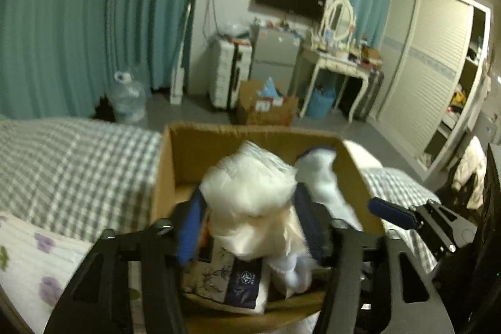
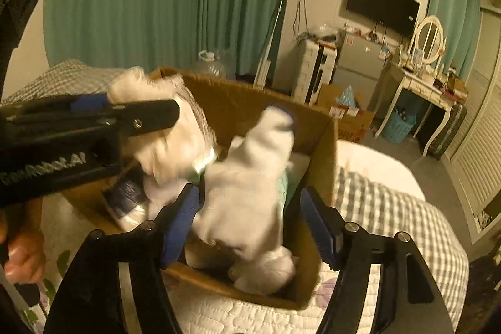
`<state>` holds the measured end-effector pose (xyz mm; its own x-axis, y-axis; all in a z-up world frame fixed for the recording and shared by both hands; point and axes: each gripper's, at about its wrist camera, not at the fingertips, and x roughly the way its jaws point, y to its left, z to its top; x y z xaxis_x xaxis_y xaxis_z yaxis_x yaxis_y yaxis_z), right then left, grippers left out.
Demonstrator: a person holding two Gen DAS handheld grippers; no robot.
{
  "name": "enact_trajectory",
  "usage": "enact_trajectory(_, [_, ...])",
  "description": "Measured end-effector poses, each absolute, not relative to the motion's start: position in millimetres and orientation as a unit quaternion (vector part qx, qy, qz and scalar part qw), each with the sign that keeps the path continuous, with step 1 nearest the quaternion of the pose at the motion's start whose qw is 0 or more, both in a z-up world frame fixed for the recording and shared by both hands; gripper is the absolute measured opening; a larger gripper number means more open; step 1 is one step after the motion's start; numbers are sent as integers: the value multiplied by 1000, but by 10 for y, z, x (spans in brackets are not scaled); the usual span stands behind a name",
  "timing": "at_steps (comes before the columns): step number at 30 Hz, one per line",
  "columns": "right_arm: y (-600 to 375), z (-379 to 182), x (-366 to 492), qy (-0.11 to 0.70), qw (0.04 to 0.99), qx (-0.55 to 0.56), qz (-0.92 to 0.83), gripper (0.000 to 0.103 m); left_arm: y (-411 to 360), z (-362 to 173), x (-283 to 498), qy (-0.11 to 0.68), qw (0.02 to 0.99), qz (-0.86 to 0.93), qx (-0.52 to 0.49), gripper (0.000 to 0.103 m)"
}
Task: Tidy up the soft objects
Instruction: 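Carry the lace cloth and sock into the box and open both tools, then move both tools back toward the white figure and Vinda tissue pack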
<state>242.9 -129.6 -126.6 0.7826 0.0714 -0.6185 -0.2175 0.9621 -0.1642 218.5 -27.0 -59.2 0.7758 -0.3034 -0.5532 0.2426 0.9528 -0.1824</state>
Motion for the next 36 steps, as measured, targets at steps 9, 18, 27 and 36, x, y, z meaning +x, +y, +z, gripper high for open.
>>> enact_trajectory(9, [-1497,-634,1922,251,963,-84,55,74,-40,-91,1718,235,963,-118,-57,83])
enact_trajectory(18, [-1560,18,1151,172,982,-77,35,94,61,390,1093,180,978,-95,-51,103])
enact_trajectory(27, [-1630,464,361,127,990,-50,39,103,151,829,383,130,985,-96,-58,103])
enact_trajectory(36, [-1663,727,-212,99,994,-38,34,103,359,907,43,131,986,-64,-86,103])
